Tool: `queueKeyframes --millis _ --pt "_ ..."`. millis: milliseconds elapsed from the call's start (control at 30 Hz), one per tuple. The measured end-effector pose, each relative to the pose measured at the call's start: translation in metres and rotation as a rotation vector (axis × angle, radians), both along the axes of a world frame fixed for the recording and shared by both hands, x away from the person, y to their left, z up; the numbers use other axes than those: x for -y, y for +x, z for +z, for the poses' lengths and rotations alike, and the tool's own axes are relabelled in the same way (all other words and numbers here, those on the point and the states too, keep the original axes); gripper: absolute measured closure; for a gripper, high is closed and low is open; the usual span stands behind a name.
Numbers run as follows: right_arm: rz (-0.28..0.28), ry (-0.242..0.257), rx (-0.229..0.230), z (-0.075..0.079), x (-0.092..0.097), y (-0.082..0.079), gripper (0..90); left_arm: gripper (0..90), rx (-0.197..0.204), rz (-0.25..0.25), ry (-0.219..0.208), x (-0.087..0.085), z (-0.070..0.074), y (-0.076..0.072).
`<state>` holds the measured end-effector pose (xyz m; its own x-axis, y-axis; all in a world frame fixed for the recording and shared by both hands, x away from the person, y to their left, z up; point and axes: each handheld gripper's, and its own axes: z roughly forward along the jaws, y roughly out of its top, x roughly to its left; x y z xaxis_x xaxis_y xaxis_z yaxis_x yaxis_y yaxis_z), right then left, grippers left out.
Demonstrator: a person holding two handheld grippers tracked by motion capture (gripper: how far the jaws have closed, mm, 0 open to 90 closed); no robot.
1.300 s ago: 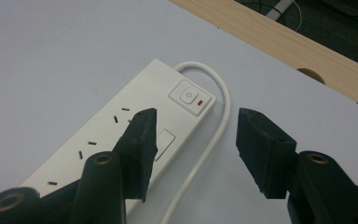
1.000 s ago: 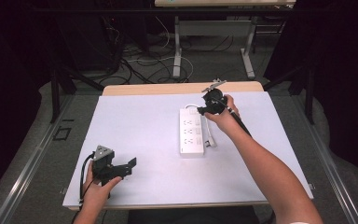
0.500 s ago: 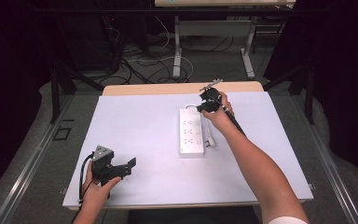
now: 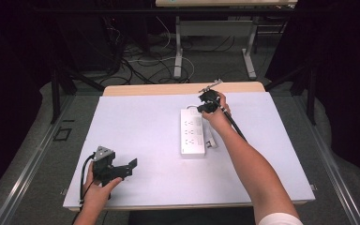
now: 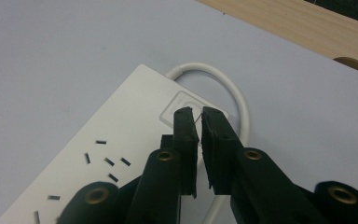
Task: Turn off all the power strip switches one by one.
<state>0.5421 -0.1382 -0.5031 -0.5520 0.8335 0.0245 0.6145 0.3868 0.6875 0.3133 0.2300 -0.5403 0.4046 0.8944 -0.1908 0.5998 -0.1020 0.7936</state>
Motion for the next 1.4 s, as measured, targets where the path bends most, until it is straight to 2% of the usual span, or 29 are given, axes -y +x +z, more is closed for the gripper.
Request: queueKeyframes --millis 100,167,333,400,500,533,733,767,900,933,967,1067,1133,1267,1400 --pt "0.009 0.007 -0.011 -0.002 0.0 0.002 86.1 2.7 0.005 0.009 -0.005 0.0 0.0 -0.001" --pt "0.001 0.001 -0.023 -0.004 -0.001 0.004 90.0 2.8 0.006 0.011 -0.005 -0.001 0.0 -0.001" --pt "0.004 0.027 0.0 -0.006 -0.001 0.007 90.0 2.9 0.002 0.013 -0.002 -0.002 0.0 -0.001" --pt "-0.002 0.014 0.004 -0.006 0.001 0.008 90.0 2.9 0.003 0.014 -0.002 -0.002 0.0 -0.001" --pt "-0.015 0.022 0.001 -0.009 0.002 0.01 90.0 3.0 0.003 0.02 -0.007 -0.001 0.0 -0.001" --pt "-0.022 0.019 -0.02 -0.009 0.002 0.01 90.0 3.1 0.002 0.019 -0.008 -0.001 0.0 -0.002" --pt "-0.005 -0.006 -0.032 -0.014 0.0 0.013 90.0 3.2 -0.002 0.019 -0.005 -0.002 0.0 -0.002" --pt "-0.011 0.007 -0.025 -0.015 -0.001 0.013 90.0 3.2 -0.003 0.02 -0.005 -0.002 0.0 -0.002" --pt "0.0 -0.006 -0.028 -0.017 -0.002 0.014 90.0 3.3 -0.007 0.022 -0.004 -0.003 -0.001 -0.003" --pt "0.006 0.017 -0.009 -0.02 -0.004 0.015 90.0 3.3 -0.005 0.024 -0.007 -0.003 -0.001 -0.003" --pt "0.0 0.023 -0.016 -0.02 -0.005 0.015 90.0 3.4 -0.005 0.026 -0.01 -0.003 -0.001 -0.003" --pt "-0.004 0.016 -0.027 -0.021 -0.008 0.016 90.0 3.4 -0.005 0.027 -0.008 -0.004 -0.001 -0.003" --pt "-0.005 -0.01 -0.034 -0.02 -0.012 0.017 90.0 3.5 -0.007 0.024 -0.008 -0.004 -0.001 -0.003" --pt "0.001 -0.006 -0.034 -0.018 -0.017 0.018 90.0 3.5 -0.003 0.029 -0.01 -0.005 -0.001 -0.004" --pt "0.004 -0.036 -0.022 -0.018 -0.023 0.02 90.0 3.5 -0.003 0.03 -0.011 -0.006 -0.001 -0.004"
